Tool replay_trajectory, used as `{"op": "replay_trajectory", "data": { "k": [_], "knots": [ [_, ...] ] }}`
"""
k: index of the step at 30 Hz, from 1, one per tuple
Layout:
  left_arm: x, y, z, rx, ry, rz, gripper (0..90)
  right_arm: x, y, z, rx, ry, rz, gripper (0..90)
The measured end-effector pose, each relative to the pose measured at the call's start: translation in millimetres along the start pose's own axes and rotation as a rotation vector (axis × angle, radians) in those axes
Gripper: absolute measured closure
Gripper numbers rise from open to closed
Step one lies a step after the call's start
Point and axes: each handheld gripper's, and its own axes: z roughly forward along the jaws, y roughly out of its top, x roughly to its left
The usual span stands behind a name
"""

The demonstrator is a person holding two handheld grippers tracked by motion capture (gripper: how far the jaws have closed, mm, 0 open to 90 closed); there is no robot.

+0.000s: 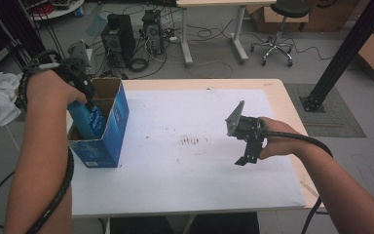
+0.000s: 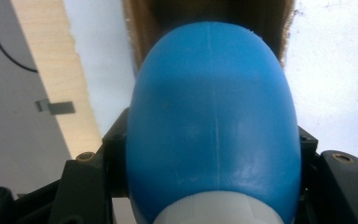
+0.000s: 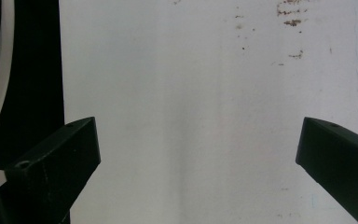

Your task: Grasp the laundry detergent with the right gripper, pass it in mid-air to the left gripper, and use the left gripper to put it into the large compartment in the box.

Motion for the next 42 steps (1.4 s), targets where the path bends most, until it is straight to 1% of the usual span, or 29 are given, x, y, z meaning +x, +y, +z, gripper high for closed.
{"op": "replay_trajectory", "data": {
  "k": [4,9,11,13,16,19,20,21,23,24,25,30,31,36,42],
  "knots": [
    [0.2,3.5,16.8,0.003,-0.014,-0.005,38.9,0.3,0.5,3.2,0.002,0.004,0.0,0.0],
    [0.8,7.3,34.5,0.014,-0.001,-0.003,38.9,-0.6,-1.1,3.1,0.002,0.002,0.006,0.0],
    [1.0,8.4,40.9,0.02,-0.01,-0.009,38.9,-1.1,-1.8,2.5,0.001,0.003,0.007,0.0],
    [2.0,9.6,46.8,0.028,-0.017,-0.006,38.9,-1.5,-2.4,2.2,0.0,0.001,0.011,0.0],
    [0.6,10.8,55.4,0.026,-0.008,-0.003,38.9,-1.9,-2.8,2.0,0.001,0.001,0.011,0.0],
    [-3.7,11.9,59.0,0.017,0.02,0.002,39.0,-1.9,-2.8,1.4,-0.002,-0.001,0.011,0.0],
    [-4.6,12.5,59.1,0.023,0.022,0.007,38.9,-1.9,-2.9,1.1,-0.005,-0.003,0.014,0.0],
    [-6.0,12.6,60.9,0.015,0.025,0.007,38.9,-2.1,-3.0,0.9,-0.008,-0.004,0.012,0.0],
    [-7.8,13.2,64.8,0.014,0.019,0.01,38.9,-1.8,-3.0,0.4,-0.011,-0.006,0.012,0.0],
    [-7.8,13.7,65.7,0.023,0.016,0.013,38.9,-1.5,-3.1,0.0,-0.013,-0.008,0.012,0.0],
    [-8.3,13.7,68.7,0.015,0.016,0.012,38.9,-1.4,-3.2,-0.2,-0.014,-0.009,0.012,0.0],
    [-6.1,13.9,76.2,0.022,0.018,0.009,38.9,-0.6,-5.1,-1.7,-0.015,-0.012,0.013,0.0],
    [-5.2,13.5,77.6,0.014,0.015,0.007,38.9,-0.5,-5.5,-1.9,-0.015,-0.013,0.014,0.0],
    [-3.6,11.3,78.9,-0.02,0.007,0.016,38.8,-0.2,-7.6,-1.3,-0.01,-0.015,0.017,0.0],
    [-5.3,11.8,78.3,-0.018,0.014,0.018,38.6,-0.4,-6.6,-0.6,-0.009,-0.017,0.015,0.0]
  ]
}}
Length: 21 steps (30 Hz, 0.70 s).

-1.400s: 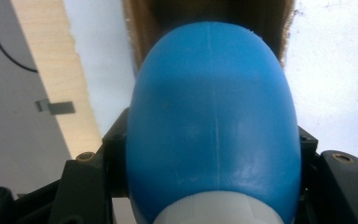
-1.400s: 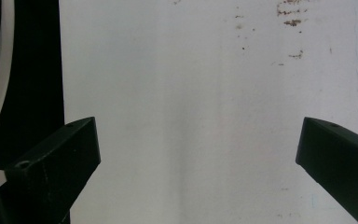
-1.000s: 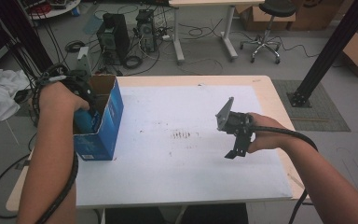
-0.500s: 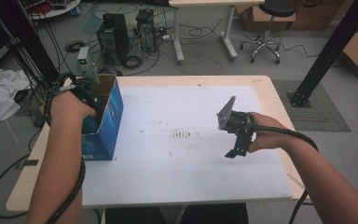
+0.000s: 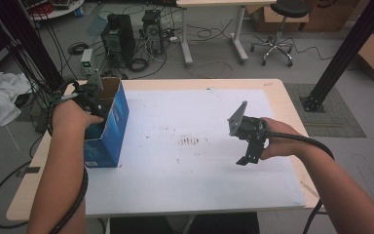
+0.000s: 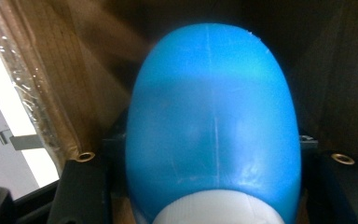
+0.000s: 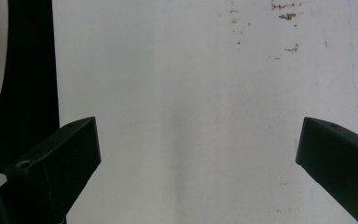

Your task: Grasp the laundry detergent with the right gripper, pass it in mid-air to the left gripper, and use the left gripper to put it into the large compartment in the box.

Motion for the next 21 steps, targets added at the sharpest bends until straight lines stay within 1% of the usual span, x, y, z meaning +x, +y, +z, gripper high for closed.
{"op": "replay_trajectory", "data": {
  "k": [5,10,11,13,14,21],
  "knots": [
    [-1.3,-1.2,-0.3,-0.015,0.006,0.011,38.3,1.2,2.1,-1.2,0.0,-0.004,-0.006,0.0],
    [-1.1,-3.0,-0.5,-0.033,0.011,0.013,37.1,2.0,2.2,-1.2,0.0,-0.004,-0.008,0.0],
    [-0.4,-3.5,-0.5,-0.03,0.006,0.008,35.5,2.2,2.2,-1.2,-0.001,-0.003,-0.008,0.0],
    [0.8,-4.0,-0.9,-0.026,-0.019,0.014,31.8,2.4,2.1,-1.0,0.002,-0.004,-0.009,0.0],
    [0.8,-4.1,-1.0,-0.023,-0.02,0.014,30.4,2.5,2.0,-0.9,0.002,-0.004,-0.008,0.0],
    [-1.8,-4.9,-7.7,-0.024,-0.002,0.017,30.9,2.9,2.5,-1.5,-0.002,-0.006,-0.009,0.0]
  ]
}}
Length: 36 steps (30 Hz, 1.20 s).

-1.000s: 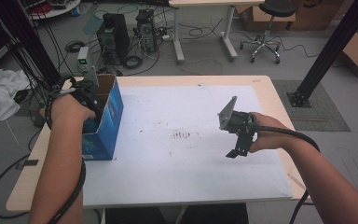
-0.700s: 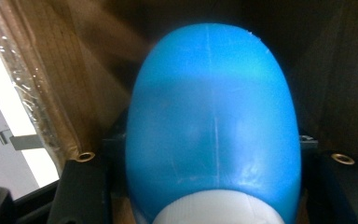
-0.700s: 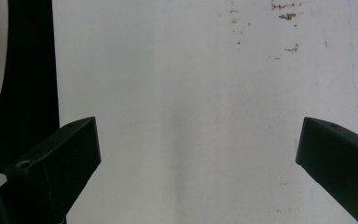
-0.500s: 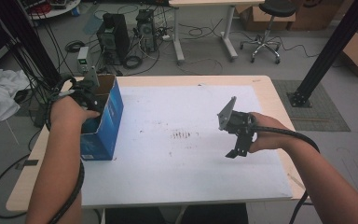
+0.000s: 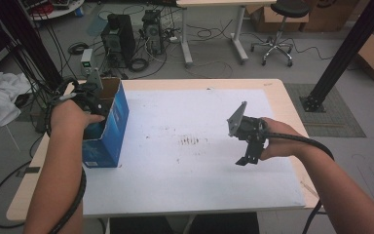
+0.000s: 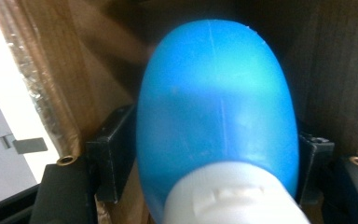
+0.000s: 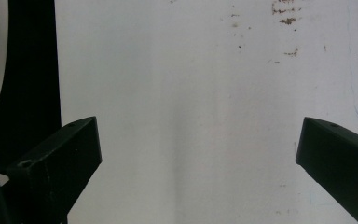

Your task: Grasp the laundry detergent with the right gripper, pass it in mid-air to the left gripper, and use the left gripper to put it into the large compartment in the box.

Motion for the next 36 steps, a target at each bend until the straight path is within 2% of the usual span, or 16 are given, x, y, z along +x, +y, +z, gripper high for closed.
{"op": "replay_trajectory", "data": {
  "k": [8,17,22,28,36],
  "knots": [
    [-1.6,-2.5,-9.8,-0.011,0.01,0.009,30.4,0.1,0.9,-0.8,-0.002,-0.002,-0.001,0.0],
    [-3.9,-6.6,-26.1,-0.019,0.021,0.009,23.9,0.8,1.0,-3.2,-0.002,-0.006,-0.004,0.0],
    [-7.1,-8.0,-33.2,-0.016,0.024,0.022,19.4,1.3,0.6,-2.8,-0.006,-0.003,-0.001,0.0],
    [-11.3,-9.8,-43.1,-0.017,0.03,0.038,19.2,2.0,-1.0,-3.4,-0.004,-0.004,0.002,0.0],
    [-15.0,-13.5,-64.0,-0.047,0.042,0.065,15.8,1.7,-2.5,-7.5,-0.004,-0.008,0.004,0.0]
  ]
}}
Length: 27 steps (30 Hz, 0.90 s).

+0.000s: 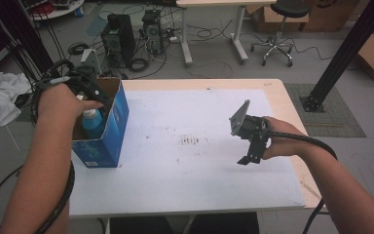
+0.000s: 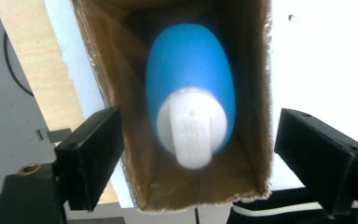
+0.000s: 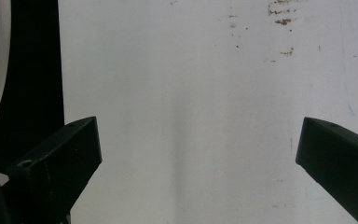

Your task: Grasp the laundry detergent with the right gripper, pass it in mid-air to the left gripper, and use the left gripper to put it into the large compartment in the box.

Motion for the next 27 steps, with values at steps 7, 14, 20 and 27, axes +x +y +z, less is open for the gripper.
{"op": "replay_trajectory", "data": {
  "k": [7,14,20,27],
  "knots": [
    [-7.5,-0.7,-12.8,-0.002,-0.004,0.03,11.3,-0.9,0.1,0.0,-0.003,0.001,-0.001,0.0],
    [-14.0,-0.7,-23.2,-0.012,0.002,0.067,9.9,-0.7,-0.2,0.6,-0.005,0.001,0.002,0.0],
    [-22.7,-1.3,-32.7,-0.023,0.012,0.105,7.8,-0.4,-0.8,-0.9,-0.005,-0.005,0.002,0.0],
    [-33.4,-1.3,-40.2,-0.015,0.012,0.155,0.4,0.2,-0.8,-2.5,-0.009,-0.006,0.005,0.0]
  ]
}}
